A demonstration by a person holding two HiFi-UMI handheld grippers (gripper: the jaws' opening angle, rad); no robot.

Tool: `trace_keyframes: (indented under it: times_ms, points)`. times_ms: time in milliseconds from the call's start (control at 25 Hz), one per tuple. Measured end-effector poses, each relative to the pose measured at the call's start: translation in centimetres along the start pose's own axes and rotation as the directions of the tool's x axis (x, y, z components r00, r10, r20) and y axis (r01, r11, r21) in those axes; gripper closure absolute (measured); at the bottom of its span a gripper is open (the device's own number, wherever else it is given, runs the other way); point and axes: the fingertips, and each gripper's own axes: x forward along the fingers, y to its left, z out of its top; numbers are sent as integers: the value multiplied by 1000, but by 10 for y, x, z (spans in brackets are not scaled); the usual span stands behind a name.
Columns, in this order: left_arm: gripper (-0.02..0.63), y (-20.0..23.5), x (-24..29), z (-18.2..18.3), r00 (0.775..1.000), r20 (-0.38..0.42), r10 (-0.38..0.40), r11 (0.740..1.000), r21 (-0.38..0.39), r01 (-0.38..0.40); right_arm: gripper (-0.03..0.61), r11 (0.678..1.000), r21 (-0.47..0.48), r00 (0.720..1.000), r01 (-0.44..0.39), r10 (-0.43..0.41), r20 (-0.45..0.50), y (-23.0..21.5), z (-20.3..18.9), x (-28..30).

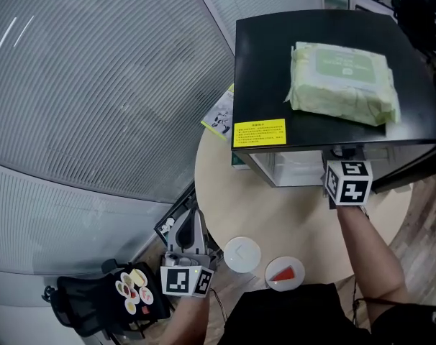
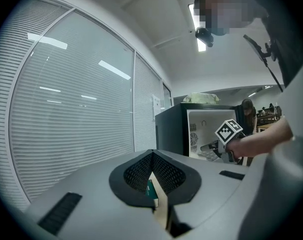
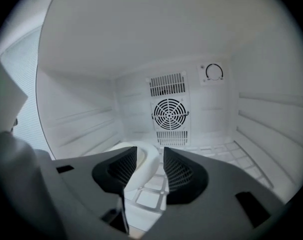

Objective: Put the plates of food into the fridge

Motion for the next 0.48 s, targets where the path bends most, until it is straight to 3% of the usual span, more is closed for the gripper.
trace_keyframes:
  times_ms: [240, 480]
  points:
    - [611, -13, -5, 6, 997, 29, -75, 997, -31, 76, 413, 999, -17, 991, -51, 53, 123, 6, 18, -43]
    - [611, -25, -14, 26, 978, 119, -173, 985, 20, 172, 538, 999, 30, 980, -24, 17, 196, 6, 16, -97]
